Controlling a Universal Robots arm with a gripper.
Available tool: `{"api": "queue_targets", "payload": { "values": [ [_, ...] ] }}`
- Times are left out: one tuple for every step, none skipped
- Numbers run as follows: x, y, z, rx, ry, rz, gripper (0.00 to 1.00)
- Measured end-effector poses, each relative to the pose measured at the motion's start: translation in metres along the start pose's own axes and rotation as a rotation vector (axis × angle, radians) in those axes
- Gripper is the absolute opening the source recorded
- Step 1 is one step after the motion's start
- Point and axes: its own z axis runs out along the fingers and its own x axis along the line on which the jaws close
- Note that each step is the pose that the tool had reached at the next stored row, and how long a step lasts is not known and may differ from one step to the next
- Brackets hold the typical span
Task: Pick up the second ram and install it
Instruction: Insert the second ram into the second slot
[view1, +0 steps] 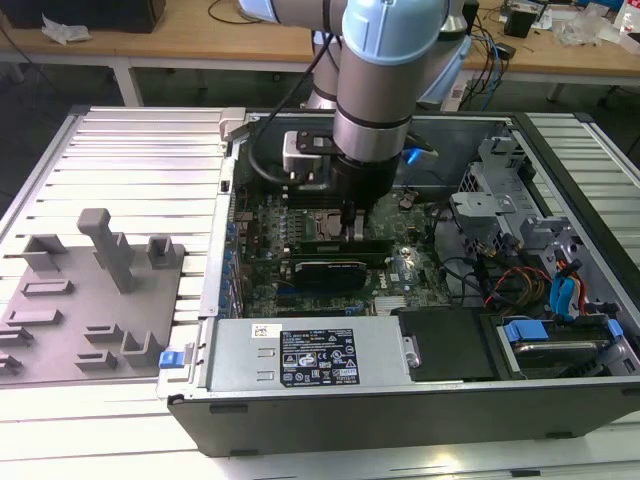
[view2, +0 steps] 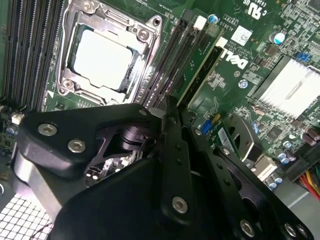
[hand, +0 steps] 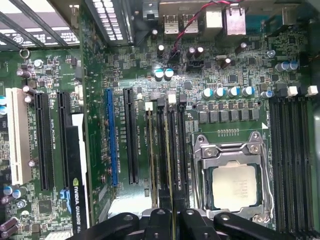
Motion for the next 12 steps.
{"api": "queue_targets", "payload": {
  "values": [
    [-0.0003,0.0007,0.0000,0.0002,0.0000,0.003,0.14],
    [-0.0010,0.0021,0.0001,0.0006,-0.0002,0.011,0.14],
    [-0.0024,0.0039,0.0002,0.0008,-0.0004,0.014,0.14],
    [-0.0038,0.0051,0.0002,0.0006,-0.0021,0.014,0.14],
    [-0.0040,0.0068,0.0003,0.0004,-0.0040,0.014,0.14],
    [-0.0039,0.0090,0.0003,0.0003,-0.0056,0.014,0.14],
    [-0.0039,0.0094,0.0003,0.0002,-0.0065,0.014,0.14],
    [-0.0038,0.0094,0.0004,0.0002,-0.0070,0.014,0.14],
    [-0.0038,0.0095,0.0005,0.0001,-0.0070,0.014,0.14],
    [-0.0038,0.0095,0.0006,0.0001,-0.0070,0.014,0.14],
    [-0.0038,0.0094,0.0011,0.0002,-0.0071,0.014,0.14],
    [-0.0038,0.0094,0.0013,0.0001,-0.0069,0.014,0.14]
  ]
}}
